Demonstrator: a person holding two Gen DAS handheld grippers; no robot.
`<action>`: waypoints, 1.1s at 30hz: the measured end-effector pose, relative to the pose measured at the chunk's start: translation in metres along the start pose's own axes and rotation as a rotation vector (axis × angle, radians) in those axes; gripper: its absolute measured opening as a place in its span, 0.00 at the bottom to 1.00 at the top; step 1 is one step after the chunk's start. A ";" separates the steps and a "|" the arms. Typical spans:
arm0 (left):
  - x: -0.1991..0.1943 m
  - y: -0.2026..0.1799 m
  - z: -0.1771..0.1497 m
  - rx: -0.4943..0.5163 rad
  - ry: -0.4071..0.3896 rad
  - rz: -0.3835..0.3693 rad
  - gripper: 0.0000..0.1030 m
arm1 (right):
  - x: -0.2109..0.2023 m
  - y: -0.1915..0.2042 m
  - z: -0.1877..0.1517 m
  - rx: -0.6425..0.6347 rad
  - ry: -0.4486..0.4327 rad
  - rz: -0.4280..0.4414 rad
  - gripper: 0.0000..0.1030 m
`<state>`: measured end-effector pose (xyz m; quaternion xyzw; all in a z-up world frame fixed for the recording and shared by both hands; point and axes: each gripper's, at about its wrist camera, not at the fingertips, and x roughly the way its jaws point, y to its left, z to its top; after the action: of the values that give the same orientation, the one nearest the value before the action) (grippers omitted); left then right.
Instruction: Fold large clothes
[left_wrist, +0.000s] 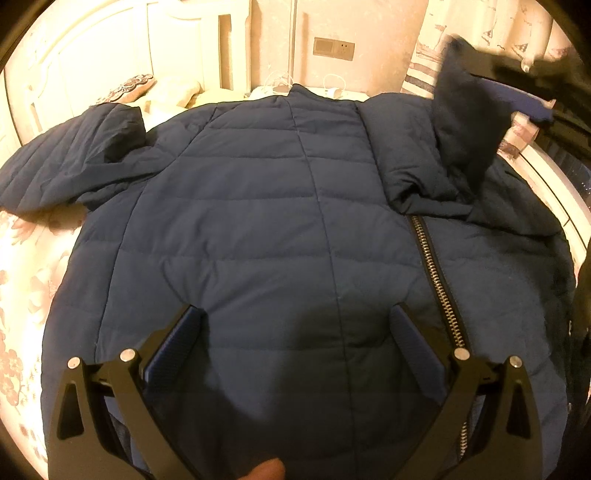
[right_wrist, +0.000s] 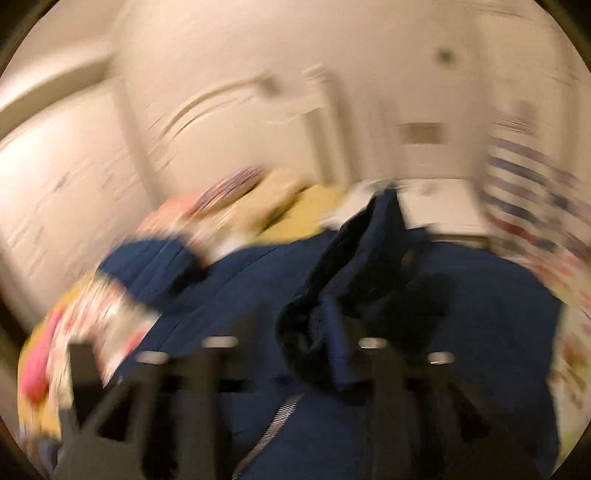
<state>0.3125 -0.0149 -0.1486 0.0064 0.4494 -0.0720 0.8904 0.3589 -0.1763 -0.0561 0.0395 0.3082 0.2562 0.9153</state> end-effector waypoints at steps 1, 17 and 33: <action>0.000 0.001 0.000 -0.002 -0.002 -0.005 0.98 | 0.004 0.014 -0.003 -0.048 0.029 -0.007 0.88; -0.013 -0.037 0.011 0.150 -0.001 0.103 0.85 | -0.107 -0.123 -0.122 0.466 -0.077 -0.337 0.77; 0.040 -0.221 0.065 0.667 -0.099 0.146 0.83 | -0.121 -0.153 -0.131 0.641 -0.178 -0.268 0.69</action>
<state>0.3584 -0.2437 -0.1300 0.3258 0.3559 -0.1511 0.8628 0.2678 -0.3796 -0.1309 0.3058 0.2945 0.0196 0.9052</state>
